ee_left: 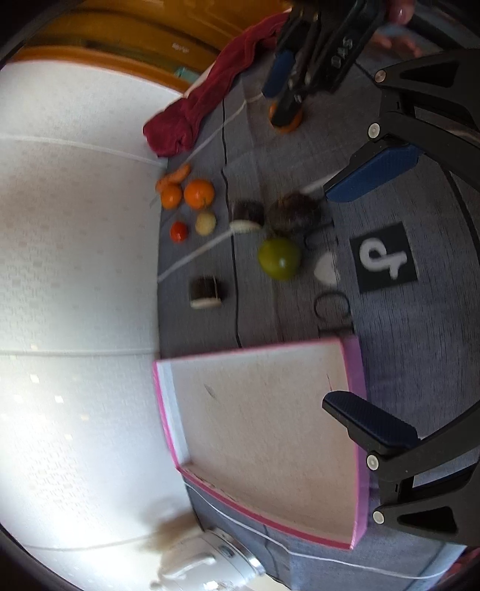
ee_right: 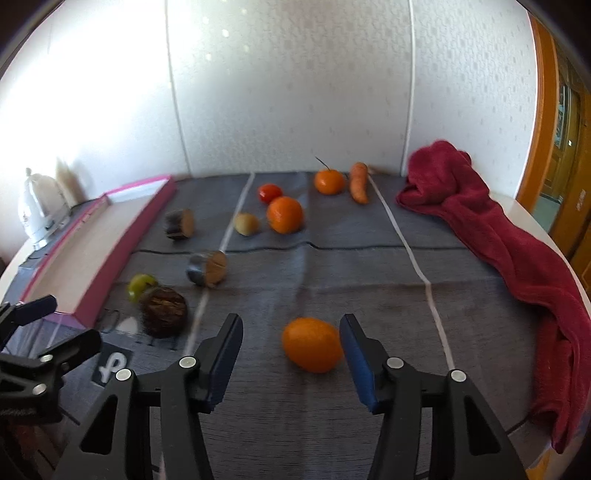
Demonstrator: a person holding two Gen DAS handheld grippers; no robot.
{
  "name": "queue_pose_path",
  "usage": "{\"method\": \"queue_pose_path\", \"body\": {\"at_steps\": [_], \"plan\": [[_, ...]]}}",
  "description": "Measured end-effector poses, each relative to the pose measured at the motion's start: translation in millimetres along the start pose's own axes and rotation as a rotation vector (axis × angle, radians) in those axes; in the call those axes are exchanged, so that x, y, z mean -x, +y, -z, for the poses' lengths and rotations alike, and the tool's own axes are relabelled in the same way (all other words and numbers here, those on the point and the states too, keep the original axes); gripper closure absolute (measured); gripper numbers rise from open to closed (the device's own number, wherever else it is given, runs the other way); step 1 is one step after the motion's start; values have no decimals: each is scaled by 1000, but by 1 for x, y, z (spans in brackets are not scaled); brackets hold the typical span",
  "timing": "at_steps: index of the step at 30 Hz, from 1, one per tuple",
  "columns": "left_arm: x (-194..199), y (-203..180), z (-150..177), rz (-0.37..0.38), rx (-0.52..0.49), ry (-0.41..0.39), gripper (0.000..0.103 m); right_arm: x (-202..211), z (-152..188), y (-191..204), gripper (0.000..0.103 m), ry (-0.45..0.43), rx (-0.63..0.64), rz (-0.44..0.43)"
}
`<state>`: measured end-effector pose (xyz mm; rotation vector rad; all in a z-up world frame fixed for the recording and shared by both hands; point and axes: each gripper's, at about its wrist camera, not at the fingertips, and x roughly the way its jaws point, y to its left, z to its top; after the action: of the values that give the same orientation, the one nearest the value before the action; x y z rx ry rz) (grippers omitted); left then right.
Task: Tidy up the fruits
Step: 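Close right tool on the orange while left tool grasps the dark brown fruit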
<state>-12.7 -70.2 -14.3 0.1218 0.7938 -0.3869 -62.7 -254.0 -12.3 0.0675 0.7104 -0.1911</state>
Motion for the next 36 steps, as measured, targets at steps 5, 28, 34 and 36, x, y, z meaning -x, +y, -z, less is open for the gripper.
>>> {"method": "queue_pose_path", "body": {"at_steps": [5, 28, 34, 36], "plan": [[-4, -20, 2, 8, -53, -21, 1, -13, 4, -5, 53, 61, -24, 19], [-51, -60, -7, 25, -178, -9, 53, -27, 1, -25, 66, 98, -131, 2], [-52, -60, -4, 75, -181, 11, 66, -27, 0, -24, 66, 92, -124, 8], [-50, -57, -3, 91, -169, 20, 66, -28, 0, -25, 66, 88, -131, 2]]}}
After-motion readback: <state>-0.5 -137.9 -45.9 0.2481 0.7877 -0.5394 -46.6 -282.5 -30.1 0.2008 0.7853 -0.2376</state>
